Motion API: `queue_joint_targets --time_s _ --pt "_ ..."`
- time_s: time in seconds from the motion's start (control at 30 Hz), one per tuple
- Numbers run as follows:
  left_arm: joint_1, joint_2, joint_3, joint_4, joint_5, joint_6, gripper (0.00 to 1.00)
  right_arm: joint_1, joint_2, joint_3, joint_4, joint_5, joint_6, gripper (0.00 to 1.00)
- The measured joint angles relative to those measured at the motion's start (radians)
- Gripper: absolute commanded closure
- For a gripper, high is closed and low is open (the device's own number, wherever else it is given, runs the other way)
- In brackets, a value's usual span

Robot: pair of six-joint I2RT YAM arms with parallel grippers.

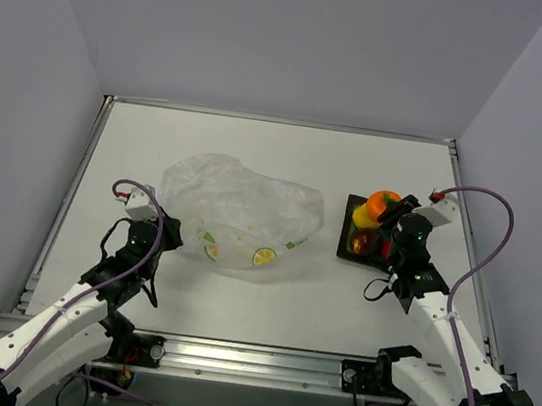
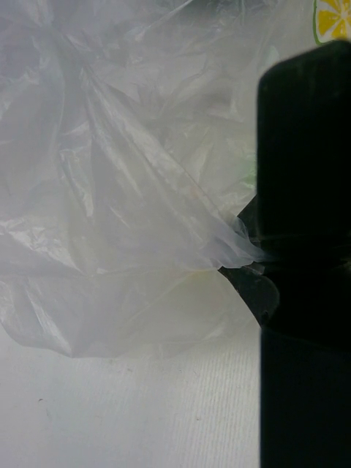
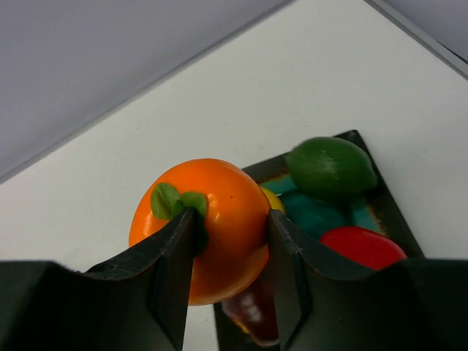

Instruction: Take the fake fruits out of the plastic bag

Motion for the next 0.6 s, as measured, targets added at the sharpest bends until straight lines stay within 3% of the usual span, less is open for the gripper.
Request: queue_joint_targets --time_s 0.2,0.6 --pt "0.0 -0.016 -0.019 0.006 0.0 0.017 0.98 -0.097 0.074 -0.008 -0.029 0.023 0.014 0.8" --pt "0.005 -0.018 -0.029 0.007 0.003 0.023 0.98 -0.135 0.214 -0.008 -0.006 0.012 0.03 0.77"
